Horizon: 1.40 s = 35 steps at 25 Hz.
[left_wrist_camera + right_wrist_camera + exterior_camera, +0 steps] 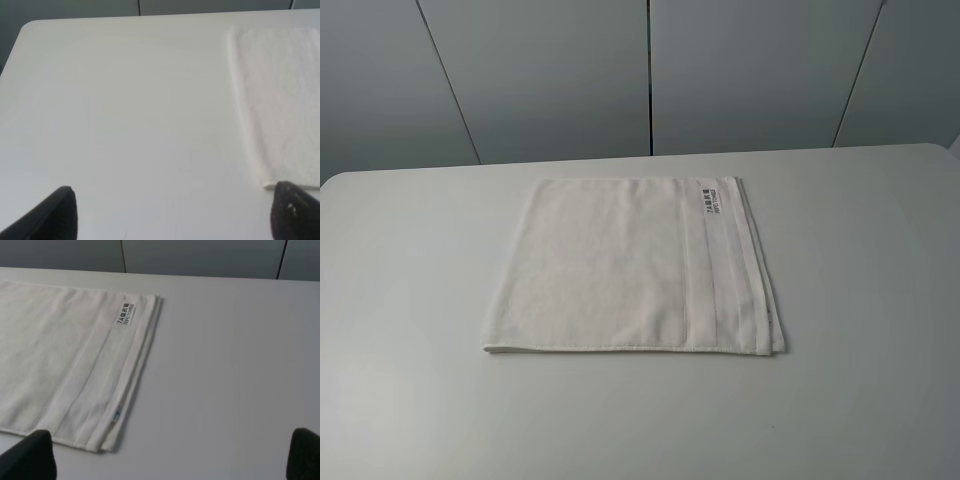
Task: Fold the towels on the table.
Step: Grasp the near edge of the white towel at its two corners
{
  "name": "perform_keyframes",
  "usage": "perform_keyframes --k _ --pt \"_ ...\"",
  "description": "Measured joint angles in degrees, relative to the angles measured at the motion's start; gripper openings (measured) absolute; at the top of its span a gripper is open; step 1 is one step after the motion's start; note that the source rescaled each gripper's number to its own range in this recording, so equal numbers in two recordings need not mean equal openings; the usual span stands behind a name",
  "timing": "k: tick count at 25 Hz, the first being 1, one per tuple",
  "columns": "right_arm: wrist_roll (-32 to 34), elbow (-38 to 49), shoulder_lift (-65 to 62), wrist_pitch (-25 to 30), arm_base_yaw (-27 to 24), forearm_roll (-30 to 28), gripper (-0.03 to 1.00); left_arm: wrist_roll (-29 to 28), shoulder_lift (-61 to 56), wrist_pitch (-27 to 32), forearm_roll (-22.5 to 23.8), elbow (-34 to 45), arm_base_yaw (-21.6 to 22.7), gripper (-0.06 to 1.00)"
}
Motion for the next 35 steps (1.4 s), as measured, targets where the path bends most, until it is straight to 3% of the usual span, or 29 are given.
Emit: perform_keyframes --k 35 --pt "0.00 0.00 0.00 0.00 0.00 0.00 1.00 0.00 0.00 0.00 0.00 0.00 0.00 0.99"
